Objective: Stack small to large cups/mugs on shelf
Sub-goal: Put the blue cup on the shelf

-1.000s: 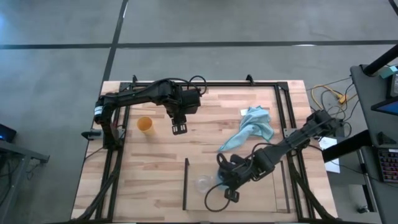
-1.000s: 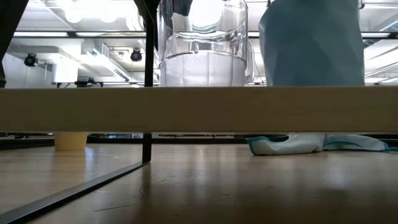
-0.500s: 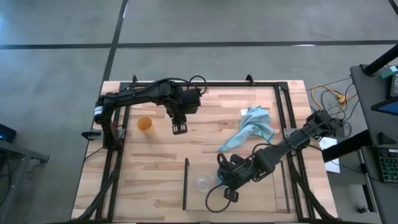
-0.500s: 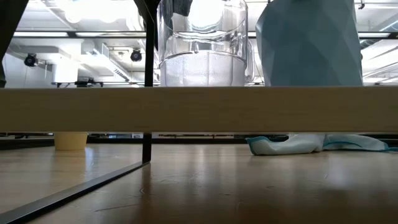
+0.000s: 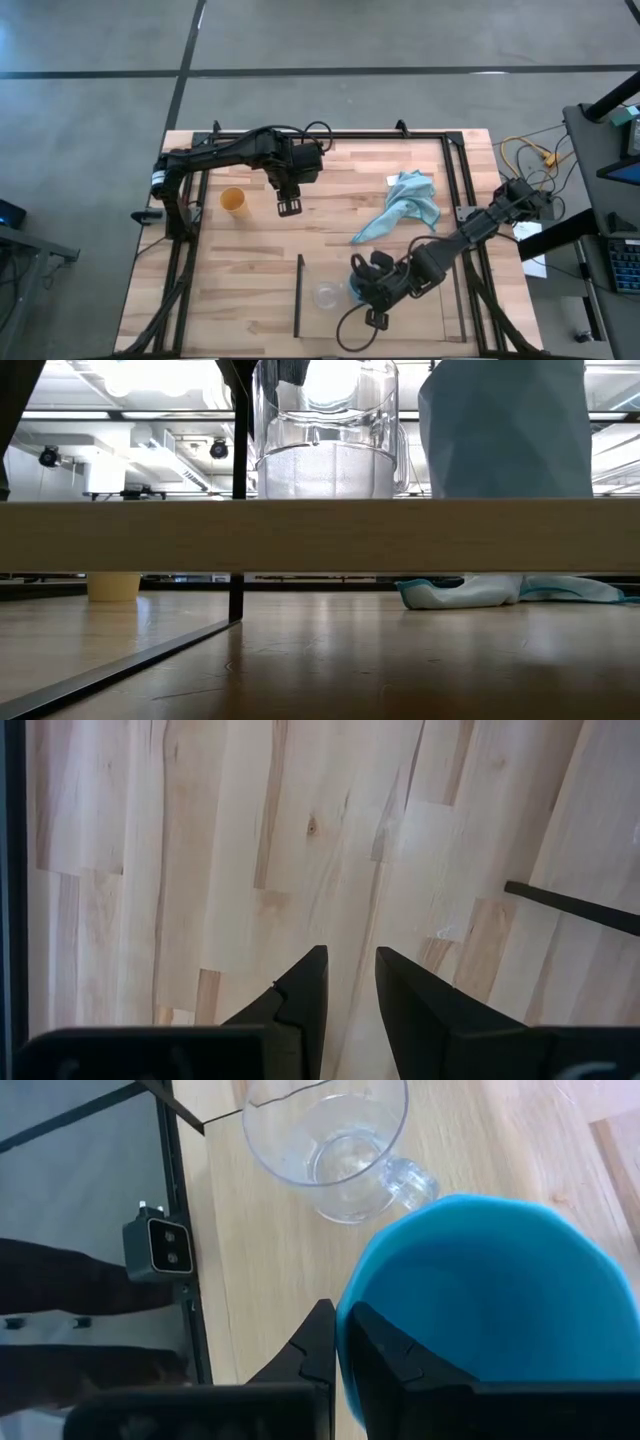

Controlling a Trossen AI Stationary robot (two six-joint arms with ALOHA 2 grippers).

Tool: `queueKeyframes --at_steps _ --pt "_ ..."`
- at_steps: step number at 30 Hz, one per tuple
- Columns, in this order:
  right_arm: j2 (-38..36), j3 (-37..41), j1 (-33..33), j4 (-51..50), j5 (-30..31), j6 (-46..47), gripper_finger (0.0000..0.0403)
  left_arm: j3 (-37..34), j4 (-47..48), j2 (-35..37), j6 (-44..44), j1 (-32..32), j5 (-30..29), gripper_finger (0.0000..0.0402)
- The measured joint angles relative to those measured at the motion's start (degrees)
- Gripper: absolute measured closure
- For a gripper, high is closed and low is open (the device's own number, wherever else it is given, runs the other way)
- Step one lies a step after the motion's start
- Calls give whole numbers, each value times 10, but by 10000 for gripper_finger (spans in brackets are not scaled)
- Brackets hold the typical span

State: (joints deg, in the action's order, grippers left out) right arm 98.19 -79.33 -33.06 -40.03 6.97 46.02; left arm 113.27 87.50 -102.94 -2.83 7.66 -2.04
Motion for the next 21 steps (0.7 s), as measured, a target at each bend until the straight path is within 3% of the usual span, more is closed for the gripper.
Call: queueKeyframes --at_steps 5,14,21 --pt "0 0 -3 0 -1 0 379 0 0 0 0 0 0 329" --pt "2 2 -3 3 -3 16 313 0 0 0 0 0 1 329" --pt "2 4 -4 34 -5 52 302 0 0 0 0 0 2 329"
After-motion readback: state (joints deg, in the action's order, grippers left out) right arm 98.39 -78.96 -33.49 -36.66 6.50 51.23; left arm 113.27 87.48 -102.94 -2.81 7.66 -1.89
